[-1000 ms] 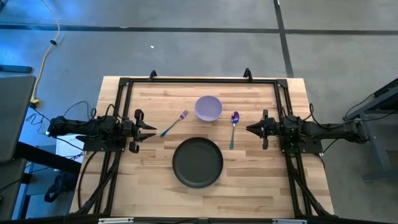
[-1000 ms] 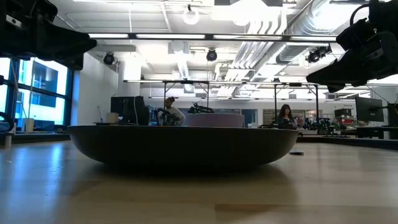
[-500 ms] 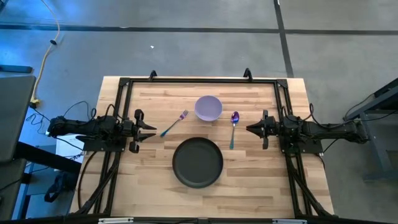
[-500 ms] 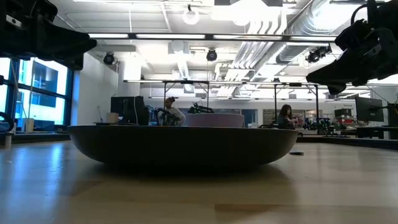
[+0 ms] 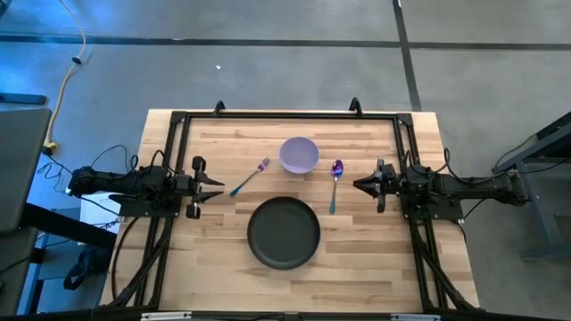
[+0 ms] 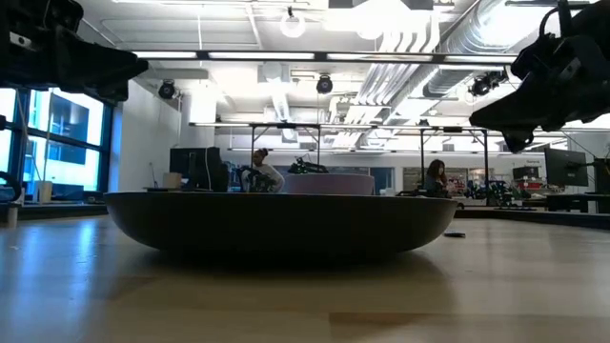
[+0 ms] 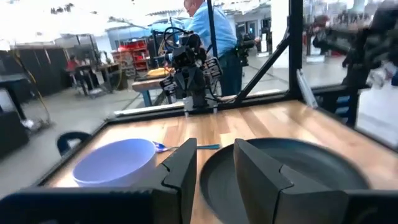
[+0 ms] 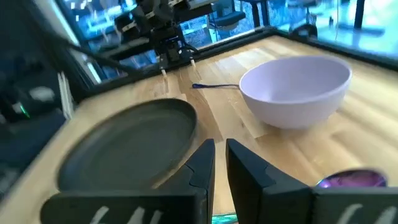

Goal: Set table place
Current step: Put the violet bowl on the black plate

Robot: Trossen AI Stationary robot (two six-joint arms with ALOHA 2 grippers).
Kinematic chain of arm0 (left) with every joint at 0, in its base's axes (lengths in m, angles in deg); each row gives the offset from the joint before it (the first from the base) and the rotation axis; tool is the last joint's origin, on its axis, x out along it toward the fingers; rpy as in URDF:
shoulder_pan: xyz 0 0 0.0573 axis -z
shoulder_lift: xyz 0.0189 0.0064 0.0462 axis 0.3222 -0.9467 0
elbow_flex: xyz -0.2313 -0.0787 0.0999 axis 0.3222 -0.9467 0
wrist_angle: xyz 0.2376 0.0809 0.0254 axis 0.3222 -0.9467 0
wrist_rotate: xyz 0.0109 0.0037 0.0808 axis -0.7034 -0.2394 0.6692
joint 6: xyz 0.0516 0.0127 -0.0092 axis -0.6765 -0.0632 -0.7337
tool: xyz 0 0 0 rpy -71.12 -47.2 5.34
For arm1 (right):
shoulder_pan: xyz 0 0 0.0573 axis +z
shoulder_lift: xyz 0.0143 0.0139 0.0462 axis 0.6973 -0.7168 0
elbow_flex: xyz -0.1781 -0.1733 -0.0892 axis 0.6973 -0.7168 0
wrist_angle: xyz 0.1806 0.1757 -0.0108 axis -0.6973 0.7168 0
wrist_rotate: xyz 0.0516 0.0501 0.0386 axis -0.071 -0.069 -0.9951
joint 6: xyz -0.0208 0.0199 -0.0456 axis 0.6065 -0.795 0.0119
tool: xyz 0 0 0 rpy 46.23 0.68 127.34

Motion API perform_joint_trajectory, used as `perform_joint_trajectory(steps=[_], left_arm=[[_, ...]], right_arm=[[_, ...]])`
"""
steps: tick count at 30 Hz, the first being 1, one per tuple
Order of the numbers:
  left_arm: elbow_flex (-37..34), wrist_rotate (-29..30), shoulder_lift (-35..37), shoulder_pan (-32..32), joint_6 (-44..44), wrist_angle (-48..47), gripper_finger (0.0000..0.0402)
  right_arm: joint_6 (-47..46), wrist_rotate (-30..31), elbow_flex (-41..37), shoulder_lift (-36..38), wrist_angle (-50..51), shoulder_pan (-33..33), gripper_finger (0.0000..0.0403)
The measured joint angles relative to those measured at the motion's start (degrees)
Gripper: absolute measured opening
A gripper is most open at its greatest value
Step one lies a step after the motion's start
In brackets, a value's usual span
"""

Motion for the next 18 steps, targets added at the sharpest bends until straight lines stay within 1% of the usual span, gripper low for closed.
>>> perform_joint_trajectory(steps=[2, 5, 7, 10, 13, 18], left_arm=[[0.0, -1.81, -0.02, 0.0, 7.57, 1.07, 0.0095], [0.0, -5.52, 0.02, 0.0, 24.01, 3.79, 0.0095], [0.0, -5.87, -0.02, 0.02, 31.43, 5.79, 0.0095], [0.02, -5.06, -0.02, 0.02, 36.0, 7.69, 0.0095], [0.02, -5.02, 0.02, 0.0, 37.81, 10.76, 0.0095], [0.02, -4.99, 0.0, 0.0, 39.81, 11.89, 0.0095]], right_arm=[[-6.84, 0.0, 0.0, -0.01, -0.02, 0.0, 0.0032], [-18.21, 0.0, 0.0, -0.01, -0.44, 0.0, 0.0032], [-24.64, 0.0, 0.0, 0.0, -0.69, 0.0, 0.0032], [-30.09, 0.0, 0.0, -0.02, -0.65, 0.0, 0.0032], [-30.76, 0.0, 0.0, 0.0, -0.68, 0.0, 0.0032], [-30.78, 0.01, 0.0, 0.0, -0.68, -0.01, 0.0032]])
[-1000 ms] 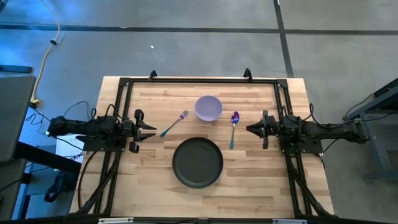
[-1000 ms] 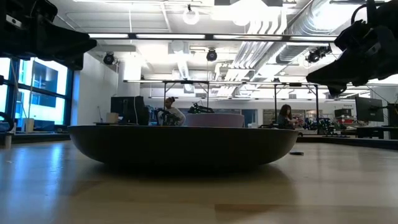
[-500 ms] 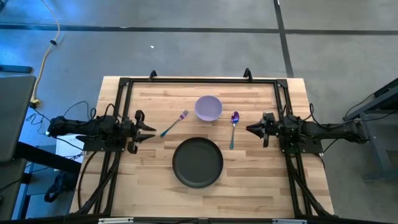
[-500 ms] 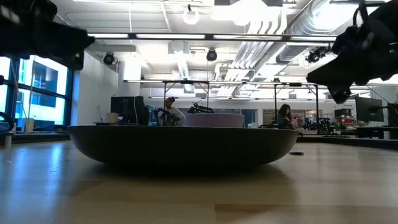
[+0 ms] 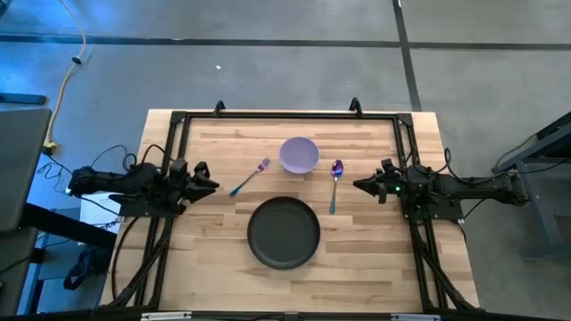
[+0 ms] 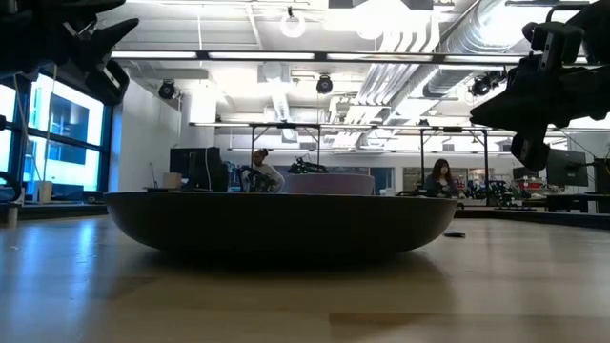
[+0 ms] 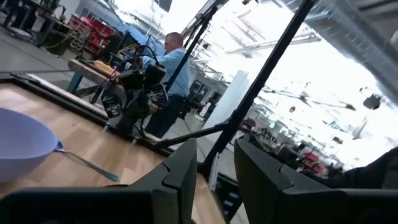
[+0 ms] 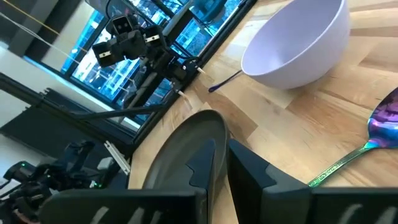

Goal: Set table place
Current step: Put the violet bowl on the black plate

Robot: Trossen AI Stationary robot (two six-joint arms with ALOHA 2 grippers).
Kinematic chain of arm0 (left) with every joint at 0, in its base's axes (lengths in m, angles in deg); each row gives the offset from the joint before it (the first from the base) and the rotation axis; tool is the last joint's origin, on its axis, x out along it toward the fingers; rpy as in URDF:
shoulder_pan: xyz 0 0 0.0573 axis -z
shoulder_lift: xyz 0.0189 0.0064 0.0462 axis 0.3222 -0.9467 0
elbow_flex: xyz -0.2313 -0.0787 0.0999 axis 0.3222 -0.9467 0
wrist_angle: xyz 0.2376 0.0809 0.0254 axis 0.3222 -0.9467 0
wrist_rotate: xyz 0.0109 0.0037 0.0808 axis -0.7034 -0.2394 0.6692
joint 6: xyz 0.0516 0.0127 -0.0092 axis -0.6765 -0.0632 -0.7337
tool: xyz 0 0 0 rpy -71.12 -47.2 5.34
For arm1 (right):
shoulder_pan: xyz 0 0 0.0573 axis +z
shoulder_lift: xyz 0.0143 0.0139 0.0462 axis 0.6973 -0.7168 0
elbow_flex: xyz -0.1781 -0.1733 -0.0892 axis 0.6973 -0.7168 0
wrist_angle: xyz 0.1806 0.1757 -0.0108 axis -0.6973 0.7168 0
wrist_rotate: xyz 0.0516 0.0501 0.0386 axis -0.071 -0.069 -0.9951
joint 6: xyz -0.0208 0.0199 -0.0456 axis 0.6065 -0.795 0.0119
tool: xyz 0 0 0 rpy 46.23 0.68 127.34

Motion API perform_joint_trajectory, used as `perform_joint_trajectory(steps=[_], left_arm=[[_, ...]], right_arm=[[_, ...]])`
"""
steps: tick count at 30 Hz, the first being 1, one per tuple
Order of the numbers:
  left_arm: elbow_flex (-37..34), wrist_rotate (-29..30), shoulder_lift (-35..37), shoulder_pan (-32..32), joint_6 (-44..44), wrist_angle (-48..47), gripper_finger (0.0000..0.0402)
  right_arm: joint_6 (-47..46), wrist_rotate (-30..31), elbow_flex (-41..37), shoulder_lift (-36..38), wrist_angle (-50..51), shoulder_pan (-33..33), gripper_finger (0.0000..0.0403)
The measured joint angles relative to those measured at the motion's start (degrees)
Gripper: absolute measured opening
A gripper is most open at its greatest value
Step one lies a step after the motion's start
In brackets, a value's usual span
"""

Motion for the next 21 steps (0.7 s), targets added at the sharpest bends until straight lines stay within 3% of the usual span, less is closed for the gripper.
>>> perform_joint_trajectory(steps=[7, 14, 21], left_arm=[[0.0, 0.11, 0.0, 0.0, 2.59, -0.02, 0.0095], [0.0, -0.72, 0.0, 0.0, 16.76, -0.04, 0.0095], [0.0, 0.43, 0.0, 0.0, 17.54, -0.07, 0.0095]], right_arm=[[-1.14, 3.63, 0.0, 0.0, -0.04, -0.01, 0.0032], [-6.84, 5.91, 0.0, 0.0, -0.2, -0.01, 0.0032], [-6.54, 5.88, 0.02, 0.0, -0.04, -0.01, 0.0032]])
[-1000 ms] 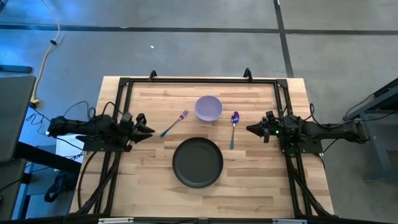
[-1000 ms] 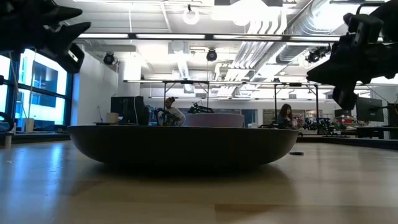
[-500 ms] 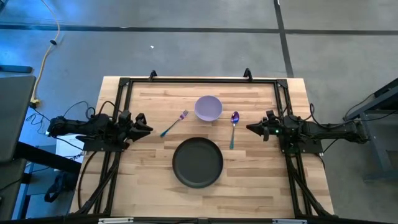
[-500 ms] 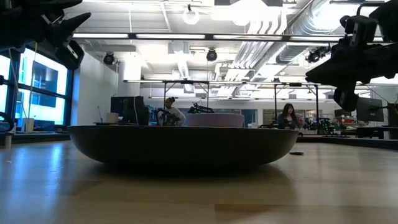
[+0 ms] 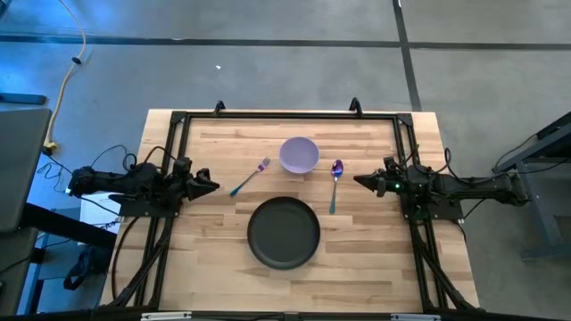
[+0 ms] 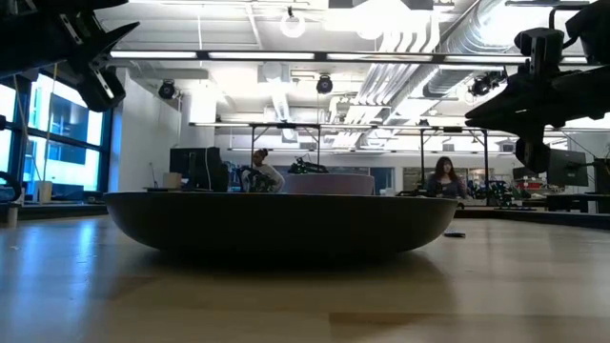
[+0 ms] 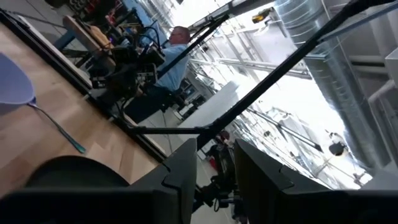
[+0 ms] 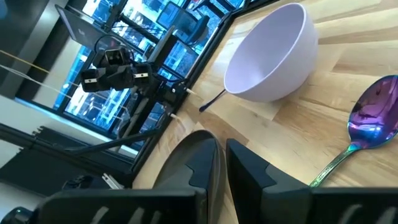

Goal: Set table place
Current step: Put the violet bowl on the black plate

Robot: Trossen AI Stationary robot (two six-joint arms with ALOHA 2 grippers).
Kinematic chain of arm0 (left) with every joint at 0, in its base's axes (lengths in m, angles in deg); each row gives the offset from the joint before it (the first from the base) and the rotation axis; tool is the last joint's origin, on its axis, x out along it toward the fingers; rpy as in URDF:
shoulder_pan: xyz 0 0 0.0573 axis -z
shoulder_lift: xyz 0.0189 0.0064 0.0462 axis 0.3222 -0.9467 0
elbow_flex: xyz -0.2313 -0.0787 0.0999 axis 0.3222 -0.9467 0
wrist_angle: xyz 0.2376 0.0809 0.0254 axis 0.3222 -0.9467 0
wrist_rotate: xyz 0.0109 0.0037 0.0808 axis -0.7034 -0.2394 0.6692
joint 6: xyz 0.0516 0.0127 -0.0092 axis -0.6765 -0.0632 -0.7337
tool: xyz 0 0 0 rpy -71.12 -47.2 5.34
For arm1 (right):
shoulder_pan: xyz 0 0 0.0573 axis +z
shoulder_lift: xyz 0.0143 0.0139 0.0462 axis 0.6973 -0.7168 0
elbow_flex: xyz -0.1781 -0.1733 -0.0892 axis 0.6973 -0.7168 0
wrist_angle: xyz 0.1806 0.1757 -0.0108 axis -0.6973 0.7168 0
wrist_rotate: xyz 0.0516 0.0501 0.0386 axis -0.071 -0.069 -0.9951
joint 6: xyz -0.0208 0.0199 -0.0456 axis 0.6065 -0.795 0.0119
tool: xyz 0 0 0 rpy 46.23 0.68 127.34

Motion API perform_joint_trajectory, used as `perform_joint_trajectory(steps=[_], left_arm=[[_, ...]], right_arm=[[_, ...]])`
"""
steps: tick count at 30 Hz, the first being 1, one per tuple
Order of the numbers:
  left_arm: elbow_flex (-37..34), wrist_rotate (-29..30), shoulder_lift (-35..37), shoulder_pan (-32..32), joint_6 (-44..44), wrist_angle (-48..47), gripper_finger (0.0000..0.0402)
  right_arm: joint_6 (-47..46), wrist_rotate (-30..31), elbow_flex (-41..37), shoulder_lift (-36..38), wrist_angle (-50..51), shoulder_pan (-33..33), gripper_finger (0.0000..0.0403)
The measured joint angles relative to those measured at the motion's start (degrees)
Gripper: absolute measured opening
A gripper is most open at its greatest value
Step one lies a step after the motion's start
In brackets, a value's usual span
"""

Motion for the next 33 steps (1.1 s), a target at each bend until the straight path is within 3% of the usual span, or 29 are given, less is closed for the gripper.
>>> perform_joint_trajectory(steps=[15, 19, 23, 33], left_arm=[[0.0, 0.12, 0.0, 0.0, -0.52, -0.59, 0.0095], [0.0, -0.29, 0.0, 0.02, -11.95, -6.25, 0.0095], [-0.04, -0.65, -0.04, 0.02, -19.04, -12.77, 0.0095], [-0.04, -0.72, -0.02, 0.02, -7.27, -9.55, 0.0095]], right_arm=[[0.47, -2.66, 0.04, 0.0, 0.7, 0.0, 0.0032], [9.29, -6.1, 0.04, -0.01, 1.13, 0.0, 0.0032], [12.97, -4.83, 0.04, -0.02, -0.87, 0.02, 0.0032], [15.15, -2.09, 0.04, -0.02, -2.63, 0.0, 0.0032]])
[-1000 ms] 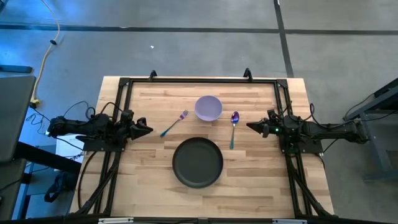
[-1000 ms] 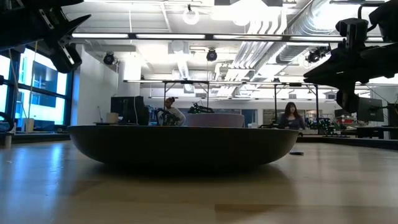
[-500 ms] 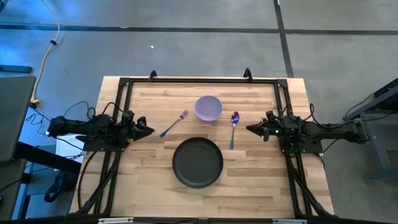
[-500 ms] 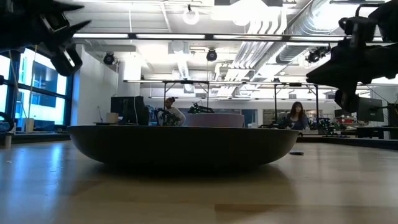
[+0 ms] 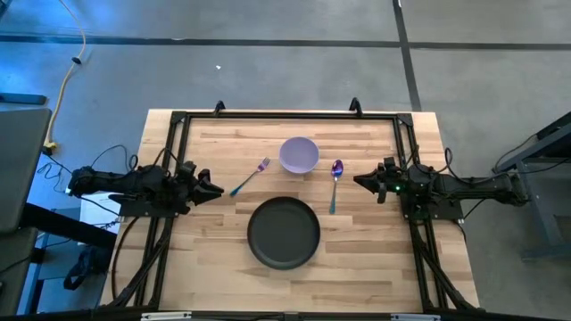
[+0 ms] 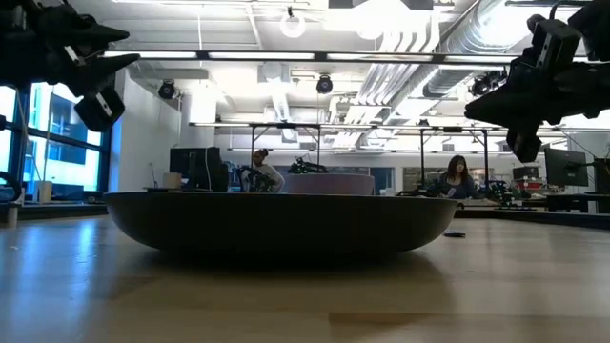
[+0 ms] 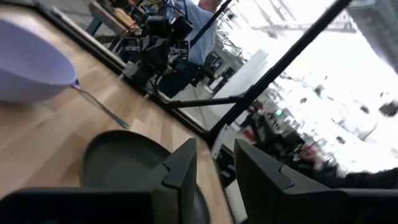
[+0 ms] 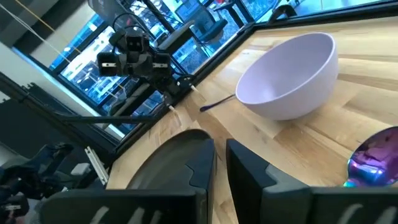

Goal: Set table place
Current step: Put the violet bowl on the black plate

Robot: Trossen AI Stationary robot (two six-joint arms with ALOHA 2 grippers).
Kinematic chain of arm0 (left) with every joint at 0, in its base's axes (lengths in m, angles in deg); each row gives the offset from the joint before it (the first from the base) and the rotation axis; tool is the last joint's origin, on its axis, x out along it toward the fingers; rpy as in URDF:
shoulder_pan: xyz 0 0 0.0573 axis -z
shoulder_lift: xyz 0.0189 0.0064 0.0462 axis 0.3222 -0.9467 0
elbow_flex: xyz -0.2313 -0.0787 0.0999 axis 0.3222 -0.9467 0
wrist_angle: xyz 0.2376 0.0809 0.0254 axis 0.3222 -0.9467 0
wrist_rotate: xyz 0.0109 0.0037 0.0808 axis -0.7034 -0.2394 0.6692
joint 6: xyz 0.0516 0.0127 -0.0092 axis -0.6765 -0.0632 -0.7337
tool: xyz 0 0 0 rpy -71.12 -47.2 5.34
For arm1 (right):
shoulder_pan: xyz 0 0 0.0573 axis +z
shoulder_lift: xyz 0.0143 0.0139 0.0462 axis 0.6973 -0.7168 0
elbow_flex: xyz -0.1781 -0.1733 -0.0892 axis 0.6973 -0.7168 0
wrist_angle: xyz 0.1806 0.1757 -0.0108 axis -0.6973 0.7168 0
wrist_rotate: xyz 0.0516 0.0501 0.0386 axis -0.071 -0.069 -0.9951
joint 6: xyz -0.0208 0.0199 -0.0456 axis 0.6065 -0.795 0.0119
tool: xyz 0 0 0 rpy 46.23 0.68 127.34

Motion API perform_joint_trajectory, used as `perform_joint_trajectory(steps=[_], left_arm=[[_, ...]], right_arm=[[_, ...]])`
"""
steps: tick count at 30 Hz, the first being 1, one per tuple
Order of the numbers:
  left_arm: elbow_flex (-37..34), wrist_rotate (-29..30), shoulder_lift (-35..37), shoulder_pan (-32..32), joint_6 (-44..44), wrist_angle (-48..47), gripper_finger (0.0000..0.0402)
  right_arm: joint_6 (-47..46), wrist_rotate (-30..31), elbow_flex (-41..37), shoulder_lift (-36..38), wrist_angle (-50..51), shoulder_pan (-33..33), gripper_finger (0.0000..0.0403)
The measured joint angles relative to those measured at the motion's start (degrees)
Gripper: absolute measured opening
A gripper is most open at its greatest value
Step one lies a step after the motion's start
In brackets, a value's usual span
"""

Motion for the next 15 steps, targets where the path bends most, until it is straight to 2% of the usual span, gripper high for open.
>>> perform_joint_trajectory(steps=[8, 11, 15], left_arm=[[0.0, 7.3, -0.01, -0.02, 4.93, -2.21, 0.0095], [0.0, 7.5, -0.38, -0.02, 0.8, -2.03, 0.0095], [0.0, 7.52, -0.48, -0.02, 3.23, -2.0, 0.0095]], right_arm=[[0.0, -1.09, 0.0, 0.02, 2.13, 0.0, 0.0032], [0.0, -2.44, 0.0, 0.0, 3.5, 0.0, 0.0032], [-0.11, -2.95, 0.0, 0.0, 3.61, 0.0, 0.0032]])
